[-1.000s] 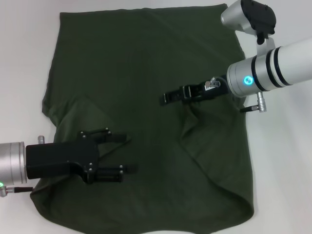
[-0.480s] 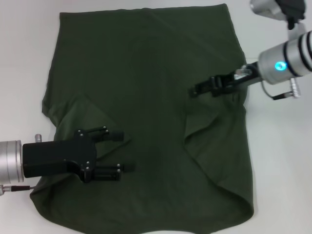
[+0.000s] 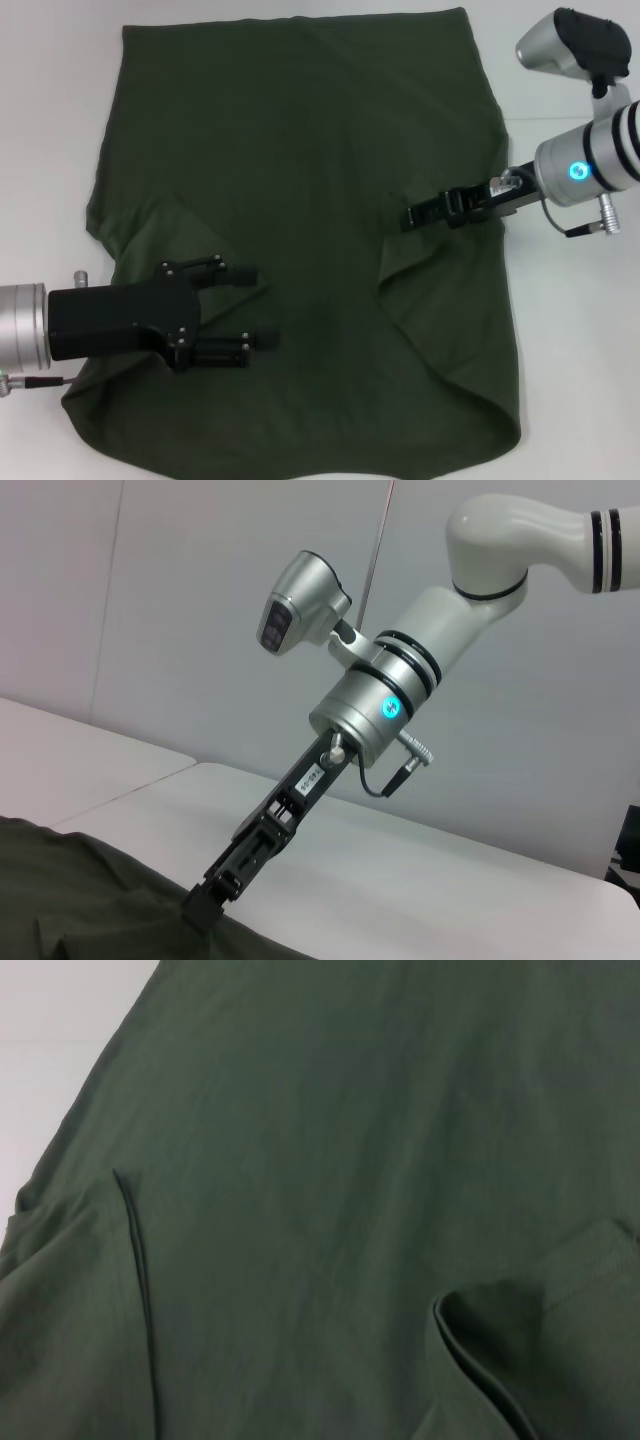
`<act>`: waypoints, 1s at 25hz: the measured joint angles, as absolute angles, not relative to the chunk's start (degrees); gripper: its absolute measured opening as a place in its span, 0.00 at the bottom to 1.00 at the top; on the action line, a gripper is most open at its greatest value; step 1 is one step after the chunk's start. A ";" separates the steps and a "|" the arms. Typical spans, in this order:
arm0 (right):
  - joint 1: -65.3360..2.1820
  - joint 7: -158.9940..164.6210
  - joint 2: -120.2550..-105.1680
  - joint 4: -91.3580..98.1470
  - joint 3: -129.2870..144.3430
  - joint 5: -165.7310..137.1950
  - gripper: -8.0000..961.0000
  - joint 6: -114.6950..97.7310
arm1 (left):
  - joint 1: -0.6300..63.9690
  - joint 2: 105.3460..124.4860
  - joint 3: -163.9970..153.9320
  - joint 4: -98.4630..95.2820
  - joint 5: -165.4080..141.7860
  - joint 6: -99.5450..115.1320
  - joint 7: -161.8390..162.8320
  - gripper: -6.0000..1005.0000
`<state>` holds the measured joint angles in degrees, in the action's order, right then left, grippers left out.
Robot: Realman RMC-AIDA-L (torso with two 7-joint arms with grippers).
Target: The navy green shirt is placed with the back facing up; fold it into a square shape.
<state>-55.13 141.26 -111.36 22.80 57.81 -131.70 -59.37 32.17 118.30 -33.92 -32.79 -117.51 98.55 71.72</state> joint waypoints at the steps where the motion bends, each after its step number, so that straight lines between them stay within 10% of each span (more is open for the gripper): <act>1: -54.97 141.24 -111.70 22.80 57.82 -131.71 0.92 -58.76 | 32.20 118.30 -33.93 -32.79 -117.50 98.55 71.72 0.88; 25: -53.98 140.16 -116.94 21.72 57.11 -125.16 0.92 -53.50 | 31.96 118.27 -33.83 -32.88 -117.41 98.69 71.29 0.88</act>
<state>-53.98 140.16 -116.94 21.72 57.12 -125.16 -53.50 31.96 118.27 -33.83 -32.88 -117.41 98.69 71.29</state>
